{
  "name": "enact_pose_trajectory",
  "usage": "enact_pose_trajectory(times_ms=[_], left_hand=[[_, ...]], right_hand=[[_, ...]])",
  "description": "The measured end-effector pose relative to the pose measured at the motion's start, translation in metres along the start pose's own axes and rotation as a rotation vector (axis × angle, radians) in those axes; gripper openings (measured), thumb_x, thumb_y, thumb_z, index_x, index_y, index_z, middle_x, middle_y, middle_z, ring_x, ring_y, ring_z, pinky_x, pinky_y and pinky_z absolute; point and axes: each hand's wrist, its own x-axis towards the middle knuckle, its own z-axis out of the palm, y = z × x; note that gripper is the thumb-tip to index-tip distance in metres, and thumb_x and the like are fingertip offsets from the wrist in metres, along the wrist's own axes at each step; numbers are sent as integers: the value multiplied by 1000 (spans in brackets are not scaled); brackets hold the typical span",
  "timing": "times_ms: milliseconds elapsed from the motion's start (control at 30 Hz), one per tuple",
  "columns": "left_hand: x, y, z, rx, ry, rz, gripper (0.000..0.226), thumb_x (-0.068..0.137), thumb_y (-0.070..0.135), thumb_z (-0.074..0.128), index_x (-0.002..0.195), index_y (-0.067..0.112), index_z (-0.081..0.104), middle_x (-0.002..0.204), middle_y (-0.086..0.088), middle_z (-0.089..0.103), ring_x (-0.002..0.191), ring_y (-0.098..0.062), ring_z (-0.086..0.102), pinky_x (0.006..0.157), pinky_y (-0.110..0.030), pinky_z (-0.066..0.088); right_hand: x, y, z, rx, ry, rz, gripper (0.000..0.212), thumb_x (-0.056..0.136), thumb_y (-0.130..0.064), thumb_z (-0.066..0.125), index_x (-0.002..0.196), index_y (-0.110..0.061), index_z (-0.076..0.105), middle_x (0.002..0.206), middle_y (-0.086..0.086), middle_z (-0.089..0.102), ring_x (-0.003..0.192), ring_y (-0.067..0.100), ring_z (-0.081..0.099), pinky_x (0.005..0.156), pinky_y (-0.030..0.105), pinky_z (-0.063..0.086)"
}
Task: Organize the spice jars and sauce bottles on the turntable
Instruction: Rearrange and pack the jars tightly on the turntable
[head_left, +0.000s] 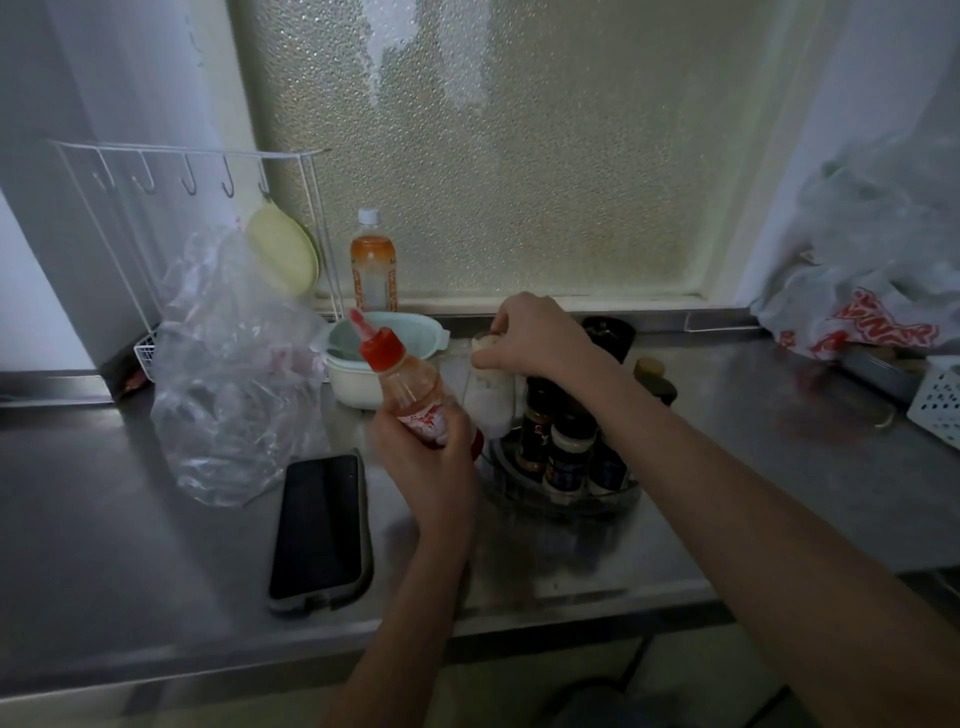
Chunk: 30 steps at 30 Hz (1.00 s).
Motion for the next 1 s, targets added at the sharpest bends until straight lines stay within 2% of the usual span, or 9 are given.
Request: enact_pose_trajectory(times_ms=[200, 333, 400, 467, 567, 700, 800, 900, 1000], left_hand=[[0, 2, 0, -34, -45, 18, 36, 74, 31, 64, 104, 16, 49, 97, -10, 58, 83, -14, 58, 67, -11, 46], [1, -1, 0, -2, -64, 18, 35, 75, 27, 66, 102, 9, 52, 94, -12, 59, 82, -15, 60, 67, -16, 48], [1, -2, 0, 32, -74, 21, 33, 76, 22, 69, 101, 9, 52, 94, -11, 58, 83, -20, 59, 69, -24, 50], [0, -3, 1, 54, -83, 11, 32, 77, 19, 71, 102, 10, 53, 95, -9, 57, 85, -19, 58, 70, -24, 49], [-1, -2, 2, 55, -138, 26, 34, 77, 25, 71, 102, 13, 52, 96, -6, 56, 86, -15, 57, 71, -24, 48], [-6, 2, 4, 2, -250, 88, 35, 77, 20, 75, 102, 12, 53, 98, -8, 59, 86, -10, 59, 70, -18, 50], [-7, -2, 8, -35, -370, 43, 44, 77, 28, 73, 112, 9, 54, 107, -9, 61, 97, -15, 63, 81, -32, 56], [-6, -7, 9, 31, -450, 27, 50, 77, 38, 68, 120, 17, 53, 112, -2, 61, 101, -12, 62, 83, -41, 55], [-7, -7, 8, 23, -490, 36, 49, 77, 37, 67, 119, 19, 53, 111, -4, 61, 101, -14, 62, 84, -46, 54]], right_hand=[[2, 5, -5, -58, -18, -2, 38, 63, -32, 71, 88, -5, 67, 81, 10, 68, 75, 24, 63, 57, 29, 46], [-1, 8, 5, -77, -71, -23, 44, 65, -32, 71, 98, -3, 69, 100, 15, 72, 90, 28, 67, 76, 41, 56], [-4, 12, 11, -77, -70, -22, 43, 70, -36, 72, 101, -7, 69, 104, 12, 71, 96, 25, 64, 77, 36, 53], [-5, 17, 13, -60, -54, -22, 45, 71, -42, 72, 104, -11, 67, 107, 7, 68, 100, 23, 61, 78, 32, 47], [-9, 25, 7, 32, -42, -32, 49, 71, -47, 72, 109, -17, 63, 112, 4, 65, 105, 21, 59, 88, 37, 48], [-27, 47, -2, 91, 55, -10, 48, 72, -59, 61, 109, -29, 60, 108, -2, 64, 101, 18, 60, 90, 46, 48], [-43, 56, 2, 62, -44, 17, 55, 64, -71, 47, 105, -36, 59, 113, -4, 62, 106, 19, 58, 93, 51, 45], [-41, 56, 4, 83, -34, 30, 43, 72, -59, 54, 108, -35, 58, 121, -2, 60, 108, 20, 57, 93, 49, 46], [-30, 49, -3, 18, -132, 39, 41, 77, -43, 61, 114, -27, 57, 123, 3, 59, 107, 21, 57, 92, 39, 48]])
